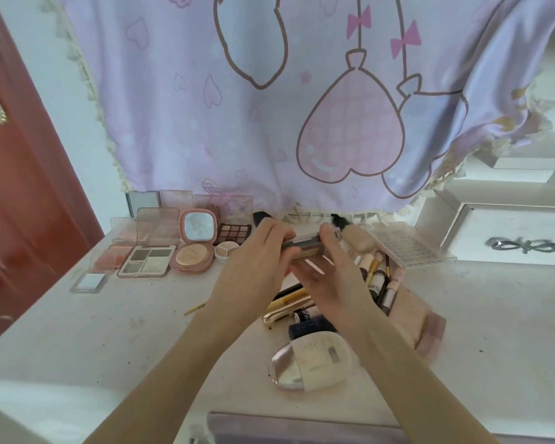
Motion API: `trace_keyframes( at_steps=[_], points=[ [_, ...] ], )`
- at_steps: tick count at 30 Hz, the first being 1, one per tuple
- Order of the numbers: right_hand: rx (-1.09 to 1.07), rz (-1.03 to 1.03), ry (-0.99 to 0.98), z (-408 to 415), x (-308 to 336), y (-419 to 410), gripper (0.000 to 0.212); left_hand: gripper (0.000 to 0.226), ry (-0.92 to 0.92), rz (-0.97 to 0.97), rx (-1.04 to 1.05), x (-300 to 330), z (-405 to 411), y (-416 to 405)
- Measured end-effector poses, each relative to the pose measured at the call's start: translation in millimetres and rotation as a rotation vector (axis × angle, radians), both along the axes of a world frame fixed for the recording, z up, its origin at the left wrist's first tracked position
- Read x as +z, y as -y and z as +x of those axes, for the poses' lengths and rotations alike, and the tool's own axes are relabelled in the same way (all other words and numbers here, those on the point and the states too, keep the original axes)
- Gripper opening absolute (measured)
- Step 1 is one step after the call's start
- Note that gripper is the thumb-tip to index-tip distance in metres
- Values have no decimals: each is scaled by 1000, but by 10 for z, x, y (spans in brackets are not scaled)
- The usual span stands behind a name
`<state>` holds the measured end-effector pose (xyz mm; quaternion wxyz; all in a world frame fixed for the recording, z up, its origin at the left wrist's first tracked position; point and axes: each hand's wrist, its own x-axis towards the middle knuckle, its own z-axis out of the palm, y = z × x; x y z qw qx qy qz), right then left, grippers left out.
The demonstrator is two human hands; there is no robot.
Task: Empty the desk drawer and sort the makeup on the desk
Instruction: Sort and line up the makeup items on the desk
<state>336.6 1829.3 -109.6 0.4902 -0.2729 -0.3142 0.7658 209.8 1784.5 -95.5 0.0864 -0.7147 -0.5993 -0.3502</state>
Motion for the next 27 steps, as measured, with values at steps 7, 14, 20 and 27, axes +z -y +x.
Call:
trace_keyframes(
  at_steps=[7,14,20,27],
  points=[
    [101,76,84,-396,29,38,69,13,340,-379,-97,174,-484,153],
    [311,113,168,-689,47,184,63,35,510,-646,-236,408,-955,459],
    [329,97,190,-945,102,222,43,40,417,-678,-186,463,-1211,543],
    [363,57,127,-1182,91,357,35,38,255,-646,-140,408,-1419,677]
  ],
)
